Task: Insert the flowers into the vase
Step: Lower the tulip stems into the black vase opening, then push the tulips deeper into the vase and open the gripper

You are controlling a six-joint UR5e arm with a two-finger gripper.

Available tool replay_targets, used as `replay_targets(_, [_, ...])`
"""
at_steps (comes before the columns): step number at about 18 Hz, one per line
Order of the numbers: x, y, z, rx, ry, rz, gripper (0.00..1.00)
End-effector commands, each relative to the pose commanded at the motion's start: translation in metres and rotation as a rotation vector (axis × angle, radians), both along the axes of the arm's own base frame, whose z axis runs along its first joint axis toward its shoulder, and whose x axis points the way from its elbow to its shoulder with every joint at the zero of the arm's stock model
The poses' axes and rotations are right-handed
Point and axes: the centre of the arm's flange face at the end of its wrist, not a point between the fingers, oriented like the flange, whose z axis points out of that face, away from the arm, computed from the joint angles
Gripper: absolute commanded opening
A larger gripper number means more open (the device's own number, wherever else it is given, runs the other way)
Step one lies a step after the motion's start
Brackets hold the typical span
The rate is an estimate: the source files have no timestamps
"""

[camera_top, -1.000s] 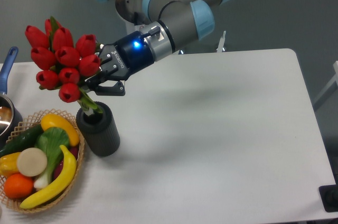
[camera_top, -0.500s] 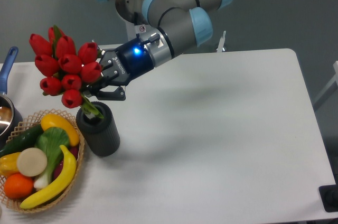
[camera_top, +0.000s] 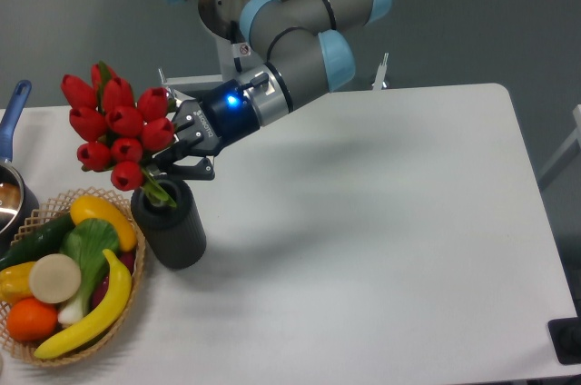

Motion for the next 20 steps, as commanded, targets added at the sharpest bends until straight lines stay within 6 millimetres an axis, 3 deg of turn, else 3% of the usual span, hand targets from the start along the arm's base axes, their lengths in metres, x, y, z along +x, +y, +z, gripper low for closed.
replay_targets(7, [0.0, -0.001, -0.032, -0.04, -0.005, 0.0, 0.3])
replay_targets(11, [-0.002, 0.0, -0.048, -0.087, -0.001, 0.005, 0.49])
replay_targets(13, [-0.002, 0.0, -0.053, -0.093, -0.009, 0.004, 0.54])
replay_targets(14, [-0.002, 0.0, -0.054, -0.093, -0.009, 0.004, 0.62])
replay_targets(17, [-0.001, 0.0, -0.054, -0.097, -0.012, 0.004, 1.0])
replay_targets(20, [0.001, -0.002, -0.056, -0.1, -0.016, 0.004, 1.0])
